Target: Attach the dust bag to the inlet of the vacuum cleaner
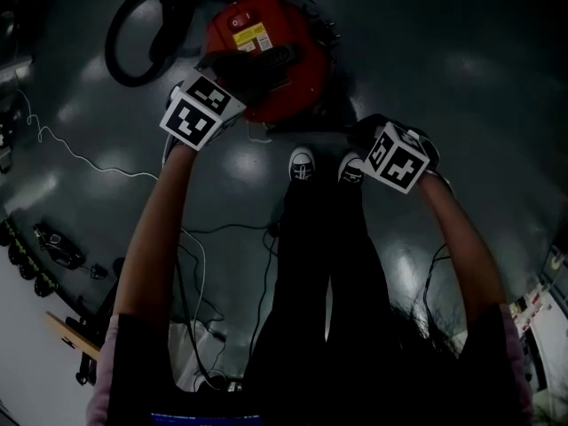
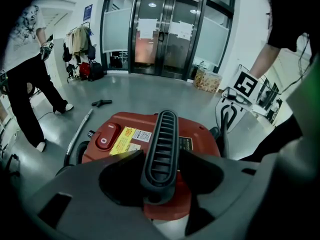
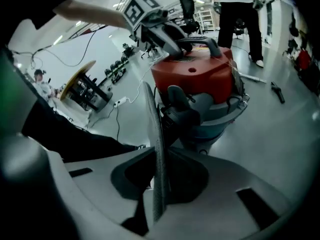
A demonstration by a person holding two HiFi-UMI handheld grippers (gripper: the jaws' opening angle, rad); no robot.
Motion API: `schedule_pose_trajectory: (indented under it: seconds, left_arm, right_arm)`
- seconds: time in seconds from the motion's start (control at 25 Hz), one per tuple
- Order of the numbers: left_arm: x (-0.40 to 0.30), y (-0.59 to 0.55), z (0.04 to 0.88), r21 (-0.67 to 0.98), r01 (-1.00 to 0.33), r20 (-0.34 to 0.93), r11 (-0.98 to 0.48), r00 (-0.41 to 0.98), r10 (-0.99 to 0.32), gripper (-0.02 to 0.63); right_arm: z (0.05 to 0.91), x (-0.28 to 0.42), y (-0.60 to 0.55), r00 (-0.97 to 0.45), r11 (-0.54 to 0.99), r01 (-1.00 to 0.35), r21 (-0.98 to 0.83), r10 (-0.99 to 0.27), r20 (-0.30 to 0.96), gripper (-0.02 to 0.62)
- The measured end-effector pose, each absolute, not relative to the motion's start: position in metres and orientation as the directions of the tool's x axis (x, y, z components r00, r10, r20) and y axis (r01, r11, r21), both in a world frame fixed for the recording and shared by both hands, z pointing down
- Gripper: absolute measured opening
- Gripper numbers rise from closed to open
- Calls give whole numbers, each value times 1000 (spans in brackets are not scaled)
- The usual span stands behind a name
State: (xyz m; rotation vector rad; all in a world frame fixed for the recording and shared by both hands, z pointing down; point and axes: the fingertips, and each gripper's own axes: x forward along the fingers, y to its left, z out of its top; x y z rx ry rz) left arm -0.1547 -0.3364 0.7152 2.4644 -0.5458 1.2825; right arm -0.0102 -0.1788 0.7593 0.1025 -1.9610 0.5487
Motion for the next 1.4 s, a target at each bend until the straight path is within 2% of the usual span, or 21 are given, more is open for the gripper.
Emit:
schedule_pose_trajectory:
  seconds: [0.08,0.24,0.28,0.36,0.48,0.56,0.6,0.64,0.72,0.84,1.0,1.12,1.32,1.4]
  left_arm:
    - [-155,-336,715,96,-467,829,-879,526,-189,229]
    - [-156,-337,718,97,-473,826,-876,529,-194,229]
    - [-157,-337,719,95,-475,826,-875,529,-197,229]
    - [-157,-337,719,95,-474,824,-876,531,-198,229]
    - [-154,-338,718,105,-477,815,-872,544,-200,227]
    - [-155,-339,717,106,-484,812,-868,546,-205,224]
    - [-156,-339,717,105,-487,812,-867,545,-207,224]
    - [-157,-339,717,104,-487,813,-867,543,-208,224]
    - [-156,-340,717,107,-487,812,-867,546,-207,224]
    - [-156,-341,717,113,-492,806,-863,554,-210,218]
    - [-157,-342,717,117,-498,807,-859,552,-211,212]
    - [-156,-343,717,124,-498,803,-858,558,-208,201]
    - [-157,-344,716,122,-497,797,-859,565,-214,201]
    - [-157,-344,716,125,-495,797,-860,566,-210,200]
  right_arm:
    - [759,-8,-180,-394,922,-270,-279,158,905,44]
    - [768,-11,-182,-280,988,-137,-65,25,960,48]
    - [770,-11,-183,-287,983,-171,-72,21,958,48]
    - [774,-10,-185,-343,918,-345,-193,68,937,48]
    - [782,-1,-190,-460,687,-599,-412,126,879,48]
    - [785,0,-195,-517,517,-700,-492,108,849,48]
    - [785,-1,-197,-517,511,-708,-488,95,850,49]
    - [784,-3,-198,-501,577,-677,-457,93,860,49]
    - [780,-8,-197,-464,756,-529,-384,121,877,49]
    - [772,-17,-199,-407,889,-344,-303,149,901,55]
    - [771,-20,-199,-331,937,-254,-240,149,932,60]
    - [769,-17,-201,-301,963,-185,-194,132,944,94]
    - [766,-23,-198,-249,995,29,-96,100,963,98]
    - [766,-22,-197,-247,995,42,-90,97,964,97]
